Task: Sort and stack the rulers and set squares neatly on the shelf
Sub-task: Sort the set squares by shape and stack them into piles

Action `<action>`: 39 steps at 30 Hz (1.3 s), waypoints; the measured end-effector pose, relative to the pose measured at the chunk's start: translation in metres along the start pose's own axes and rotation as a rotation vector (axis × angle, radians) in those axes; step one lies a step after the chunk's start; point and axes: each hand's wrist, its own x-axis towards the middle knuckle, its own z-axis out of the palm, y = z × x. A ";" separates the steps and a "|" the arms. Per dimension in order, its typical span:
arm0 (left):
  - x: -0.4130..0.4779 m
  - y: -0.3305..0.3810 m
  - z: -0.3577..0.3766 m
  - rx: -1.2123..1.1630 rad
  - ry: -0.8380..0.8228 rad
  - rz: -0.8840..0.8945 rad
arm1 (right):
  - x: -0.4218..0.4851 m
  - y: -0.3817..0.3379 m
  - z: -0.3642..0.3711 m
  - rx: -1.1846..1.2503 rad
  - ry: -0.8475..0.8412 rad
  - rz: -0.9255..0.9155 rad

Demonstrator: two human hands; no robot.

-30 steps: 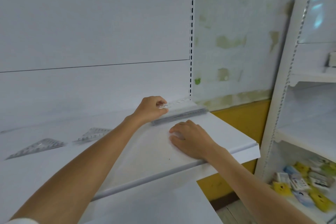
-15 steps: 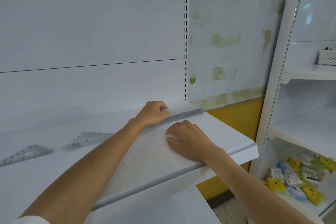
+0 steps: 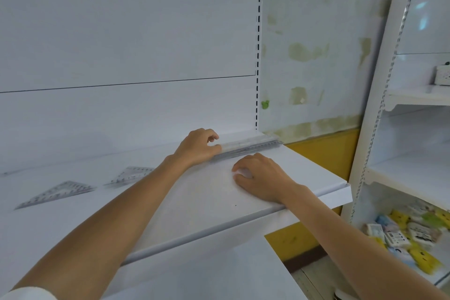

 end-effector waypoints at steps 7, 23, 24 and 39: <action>-0.058 -0.048 -0.060 0.078 0.070 -0.085 | 0.032 -0.046 0.003 0.008 0.100 -0.115; -0.365 -0.208 -0.296 0.297 0.342 -0.544 | 0.066 -0.416 0.088 0.275 0.013 -0.636; -0.384 -0.217 -0.311 0.301 0.356 -0.569 | 0.063 -0.439 0.094 0.280 -0.001 -0.658; -0.535 -0.317 -0.407 0.282 0.453 -0.632 | 0.044 -0.620 0.159 0.310 -0.083 -0.683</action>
